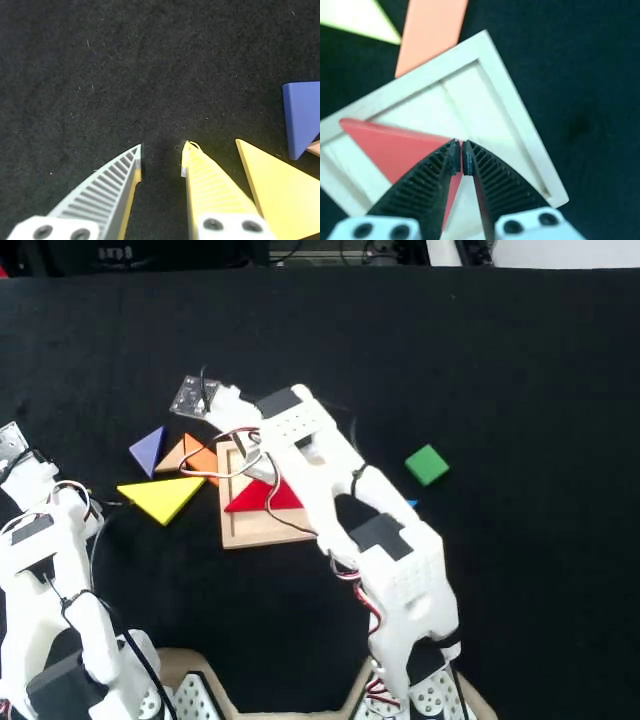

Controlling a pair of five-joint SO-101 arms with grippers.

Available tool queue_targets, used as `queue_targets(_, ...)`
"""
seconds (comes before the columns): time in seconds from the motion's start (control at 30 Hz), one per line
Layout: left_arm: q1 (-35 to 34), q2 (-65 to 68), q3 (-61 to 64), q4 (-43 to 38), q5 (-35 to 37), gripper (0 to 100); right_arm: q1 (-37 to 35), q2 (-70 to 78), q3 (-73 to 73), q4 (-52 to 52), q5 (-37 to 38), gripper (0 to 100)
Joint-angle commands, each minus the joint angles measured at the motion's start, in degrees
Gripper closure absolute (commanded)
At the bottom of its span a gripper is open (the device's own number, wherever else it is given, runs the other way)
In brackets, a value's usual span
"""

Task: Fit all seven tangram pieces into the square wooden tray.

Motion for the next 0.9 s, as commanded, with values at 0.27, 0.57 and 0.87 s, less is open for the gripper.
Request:
queue_targets(0.27,1.0,-0.4,-0.6,-0.8,0.6,85,1.2,-1.5,-4.8,-4.8,-7.9,98.8)
queue_targets(0.57,1.0,-0.4,-0.6,-0.8,0.6,85,0.1,3.7,-5.4,-2.7,-3.2,98.8)
queue_targets(0.87,1.0,-0.4,-0.7,-0.9,0.6,85,-0.1,3.0,-7.1,6.6,-2.3,98.8)
